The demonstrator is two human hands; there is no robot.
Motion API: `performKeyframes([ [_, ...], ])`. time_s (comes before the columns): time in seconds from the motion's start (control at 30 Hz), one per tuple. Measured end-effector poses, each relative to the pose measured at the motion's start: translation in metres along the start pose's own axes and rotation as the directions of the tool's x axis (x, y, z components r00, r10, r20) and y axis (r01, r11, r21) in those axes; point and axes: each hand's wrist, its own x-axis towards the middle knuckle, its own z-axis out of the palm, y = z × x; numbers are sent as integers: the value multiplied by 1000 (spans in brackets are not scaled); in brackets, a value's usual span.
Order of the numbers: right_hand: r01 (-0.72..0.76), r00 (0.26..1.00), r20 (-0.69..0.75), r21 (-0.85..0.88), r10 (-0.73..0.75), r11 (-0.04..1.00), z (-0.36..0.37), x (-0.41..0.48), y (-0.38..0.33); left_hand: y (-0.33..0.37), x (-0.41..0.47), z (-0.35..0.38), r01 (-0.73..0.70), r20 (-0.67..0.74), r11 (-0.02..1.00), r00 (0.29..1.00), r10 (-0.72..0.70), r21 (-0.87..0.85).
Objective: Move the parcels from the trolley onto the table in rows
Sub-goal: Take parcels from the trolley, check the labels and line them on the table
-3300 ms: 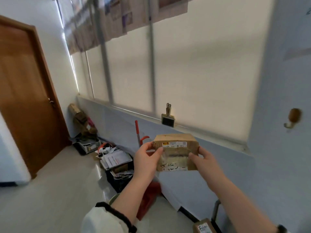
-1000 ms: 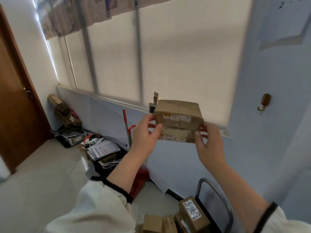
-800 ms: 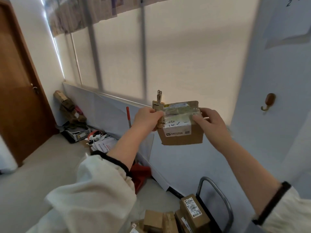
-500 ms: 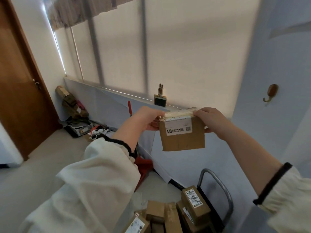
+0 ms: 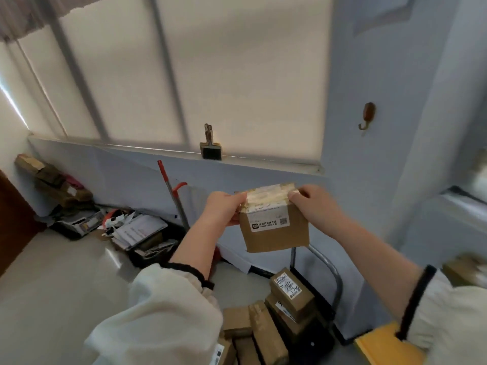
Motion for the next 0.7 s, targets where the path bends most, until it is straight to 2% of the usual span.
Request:
performKeyframes([
  [0.13, 19, 971, -239, 23, -13, 1000, -27, -39, 49, -28, -11, 67, -101, 109, 992, 988, 110, -79],
  [0.27, -9, 938, -345, 64, 31, 998, -74, -94, 97, -42, -41, 137, -127, 253, 987, 956, 149, -101],
  [0.47, -200, 830, -513, 96, 221, 975, -150, -190, 169, -38, -118, 248, -183, 478, 980, 856, 196, -73],
  [0.6, -304, 739, -598, 114, 310, 946, -206, -266, 209, -41, -185, 321, -233, 632, 972, 747, 207, -43],
  [0.7, -359, 664, -641, 177, 384, 916, -246, -336, 235, -52, -250, 376, -243, 697, 969, 690, 196, -31],
])
